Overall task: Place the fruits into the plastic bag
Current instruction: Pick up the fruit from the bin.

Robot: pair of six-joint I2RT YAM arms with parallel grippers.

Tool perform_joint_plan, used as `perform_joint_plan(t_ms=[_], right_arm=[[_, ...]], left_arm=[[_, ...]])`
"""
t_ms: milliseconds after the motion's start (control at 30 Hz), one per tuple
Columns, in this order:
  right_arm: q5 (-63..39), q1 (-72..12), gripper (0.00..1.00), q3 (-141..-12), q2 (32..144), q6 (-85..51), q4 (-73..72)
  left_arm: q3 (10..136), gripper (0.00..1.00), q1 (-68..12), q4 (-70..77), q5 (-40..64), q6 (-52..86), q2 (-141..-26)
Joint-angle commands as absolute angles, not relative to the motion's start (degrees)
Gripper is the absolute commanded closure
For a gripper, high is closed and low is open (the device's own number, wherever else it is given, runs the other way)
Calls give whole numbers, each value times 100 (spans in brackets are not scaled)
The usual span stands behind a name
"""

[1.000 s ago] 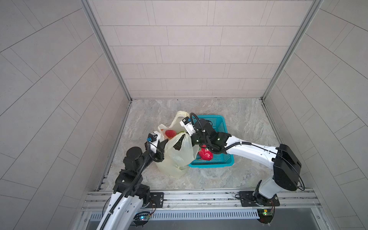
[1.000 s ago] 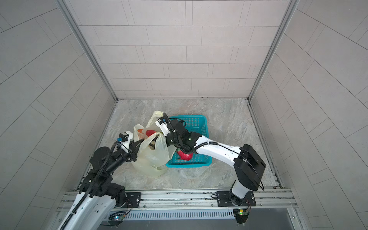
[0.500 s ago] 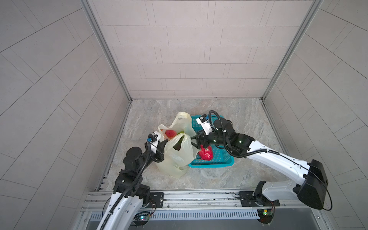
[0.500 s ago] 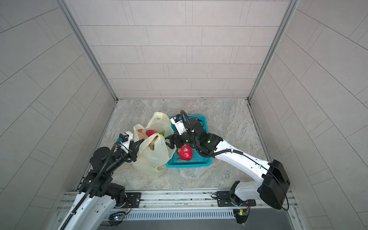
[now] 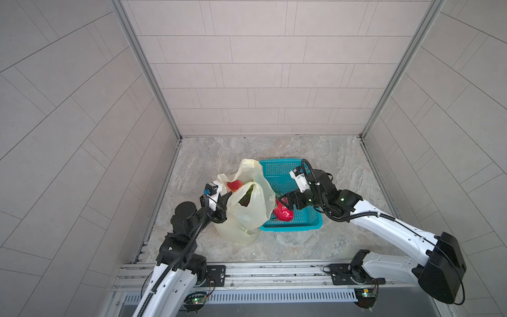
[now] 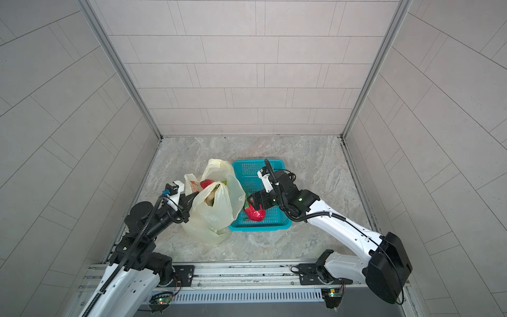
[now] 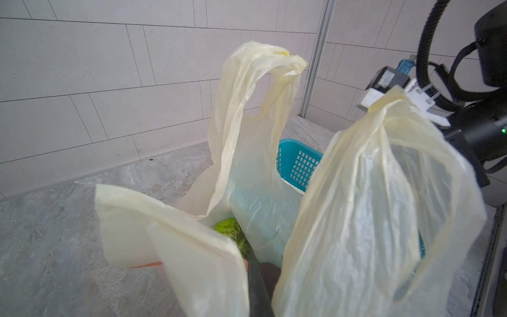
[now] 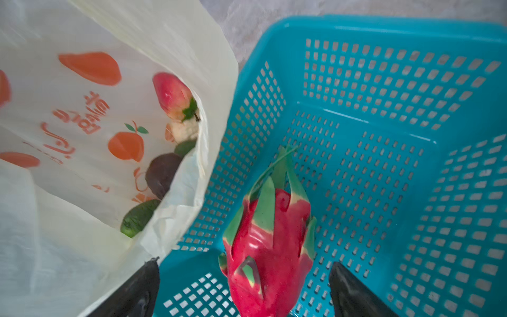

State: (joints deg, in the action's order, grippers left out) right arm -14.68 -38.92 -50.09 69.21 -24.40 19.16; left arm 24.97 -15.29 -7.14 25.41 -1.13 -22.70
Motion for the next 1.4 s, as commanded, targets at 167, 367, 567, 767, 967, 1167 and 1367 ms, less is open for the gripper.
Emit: perform_joint_plan(t_ms=[167, 367, 567, 767, 967, 1167, 1367], right_arm=[[-1063, -4292, 1, -5210, 7672, -2118, 2204], [-466, -4331, 1, -5710, 8297, -2209, 2801], [-540, -4342, 1, -6071, 9053, -2179, 3019], [-564, -4476, 1, -6245, 9699, -2360, 3019], [-215, -4441, 17, -6060, 9885, -2674, 2835], [-252, -4253, 69, -5902, 9339, -2762, 2628], [83, -3916, 77, -5830, 8205, -2571, 2738]], left_arm=[[2443, 100, -1538, -578, 2542, -201, -2241], [2461, 100, -1538, -640, 2522, -211, -2195], [2461, 100, -1539, -662, 2523, -230, -2204], [2463, 100, -1538, -700, 2509, -244, -2203], [2470, 100, -1541, -728, 2510, -244, -2172], [2474, 100, -1539, -705, 2532, -237, -2172], [2470, 100, -1539, -698, 2558, -220, -2143]])
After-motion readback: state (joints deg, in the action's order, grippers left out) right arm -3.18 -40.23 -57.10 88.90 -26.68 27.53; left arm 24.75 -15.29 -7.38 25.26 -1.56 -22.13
